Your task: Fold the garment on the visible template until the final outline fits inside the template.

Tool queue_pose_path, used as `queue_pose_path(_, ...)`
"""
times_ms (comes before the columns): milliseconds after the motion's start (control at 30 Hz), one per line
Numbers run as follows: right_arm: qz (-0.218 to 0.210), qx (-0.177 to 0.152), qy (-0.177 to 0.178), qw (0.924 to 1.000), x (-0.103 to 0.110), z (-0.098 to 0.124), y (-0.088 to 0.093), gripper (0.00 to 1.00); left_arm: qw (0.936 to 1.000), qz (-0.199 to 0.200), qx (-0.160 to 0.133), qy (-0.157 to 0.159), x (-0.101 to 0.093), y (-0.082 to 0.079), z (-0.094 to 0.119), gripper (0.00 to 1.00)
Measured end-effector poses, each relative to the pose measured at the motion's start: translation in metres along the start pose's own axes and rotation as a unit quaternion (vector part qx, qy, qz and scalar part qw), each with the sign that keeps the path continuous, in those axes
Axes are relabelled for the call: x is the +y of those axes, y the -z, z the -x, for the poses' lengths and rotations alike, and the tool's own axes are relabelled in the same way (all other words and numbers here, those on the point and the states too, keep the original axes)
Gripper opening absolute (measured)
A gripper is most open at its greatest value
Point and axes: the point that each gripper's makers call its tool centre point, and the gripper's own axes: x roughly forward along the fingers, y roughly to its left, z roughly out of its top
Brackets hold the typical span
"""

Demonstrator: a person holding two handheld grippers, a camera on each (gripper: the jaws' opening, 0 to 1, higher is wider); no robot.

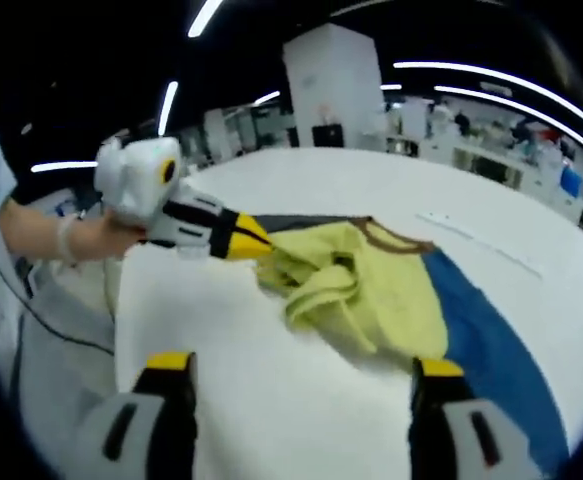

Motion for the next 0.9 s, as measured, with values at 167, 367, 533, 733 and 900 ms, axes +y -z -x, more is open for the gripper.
queue_pose_path(167,0.007,0.001,-0.003,1.0,0.005,-0.013,0.003,0.71,0.9996,0.014,-0.017,-0.019,0.018,-0.007,0.018,0.0)
queue_pose_path(367,0.018,0.014,-0.011,0.9997,0.02,-0.03,0.009,0.65,0.9985,0.024,-0.028,-0.039,0.035,-0.014,0.034,0.0)
queue_pose_path(533,0.034,0.019,-0.003,0.9992,0.022,-0.041,0.011,0.5,0.9977,0.032,-0.031,-0.05,0.04,-0.014,0.045,0.0)
queue_pose_path(733,0.106,0.02,0.042,0.9932,0.002,-0.049,0.006,0.29,0.997,0.04,-0.029,-0.06,0.044,-0.011,0.056,0.0)
queue_pose_path(900,0.247,0.034,0.07,0.9659,-0.008,-0.048,-0.005,0.18,0.996,0.047,-0.028,-0.071,0.051,-0.005,0.064,0.0)
